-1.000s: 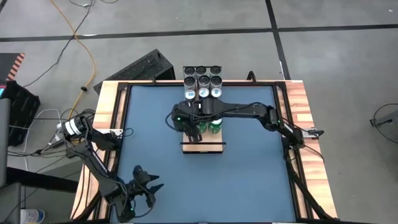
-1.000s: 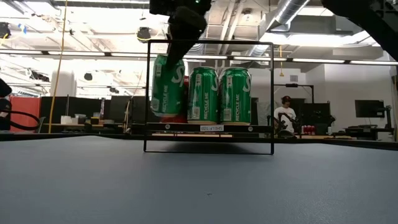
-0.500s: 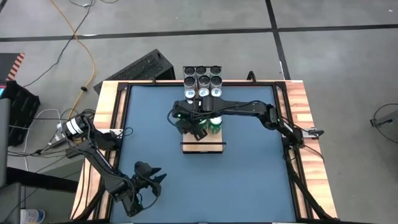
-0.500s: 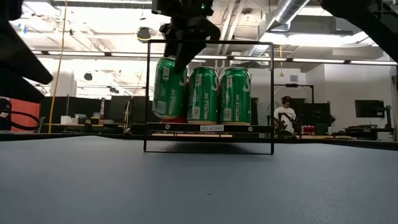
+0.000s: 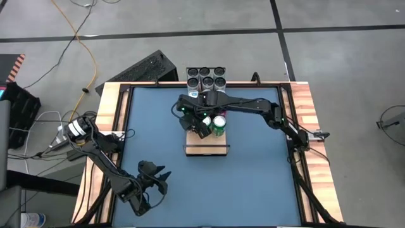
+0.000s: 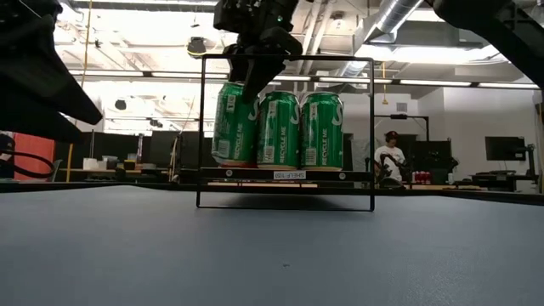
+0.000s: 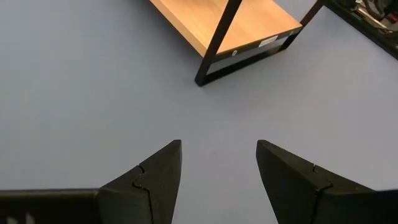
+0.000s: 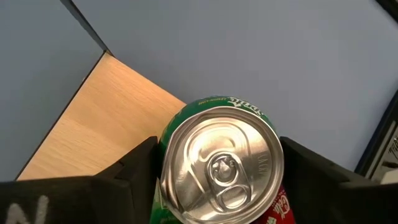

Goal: Place canned beverage on shelf
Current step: Put the green soda can on the shelf aligned with the other green soda cans

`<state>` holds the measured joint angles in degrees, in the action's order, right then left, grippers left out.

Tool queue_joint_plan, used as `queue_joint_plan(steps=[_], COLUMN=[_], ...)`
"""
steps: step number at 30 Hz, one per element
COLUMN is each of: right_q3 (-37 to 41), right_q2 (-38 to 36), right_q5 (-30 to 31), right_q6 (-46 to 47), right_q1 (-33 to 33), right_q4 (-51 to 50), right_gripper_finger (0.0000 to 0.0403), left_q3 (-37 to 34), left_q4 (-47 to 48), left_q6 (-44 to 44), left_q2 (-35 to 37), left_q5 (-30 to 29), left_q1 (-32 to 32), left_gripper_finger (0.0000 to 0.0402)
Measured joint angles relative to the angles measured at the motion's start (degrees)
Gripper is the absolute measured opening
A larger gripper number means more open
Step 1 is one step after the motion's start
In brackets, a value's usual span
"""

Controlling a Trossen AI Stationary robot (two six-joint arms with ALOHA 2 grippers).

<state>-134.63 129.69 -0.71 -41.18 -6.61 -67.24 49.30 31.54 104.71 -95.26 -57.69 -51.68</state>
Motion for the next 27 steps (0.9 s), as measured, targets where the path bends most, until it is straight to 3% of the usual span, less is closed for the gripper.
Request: queue_joint_plan(steps=[27], right_q3=[0.02], right_q2=[0.00], right_q5=[-2.78], right_q6=[-0.88], right_q1=[0.02], right_q4=[-0.24], right_gripper_finger=[0.0282], left_q3=[0.00], left_q4=[1.10], left_q6=[0.08], left_q2=[0.01], left_q5=[1.81], left_q1=[-0.24], left_gripper_finger=[0.0194])
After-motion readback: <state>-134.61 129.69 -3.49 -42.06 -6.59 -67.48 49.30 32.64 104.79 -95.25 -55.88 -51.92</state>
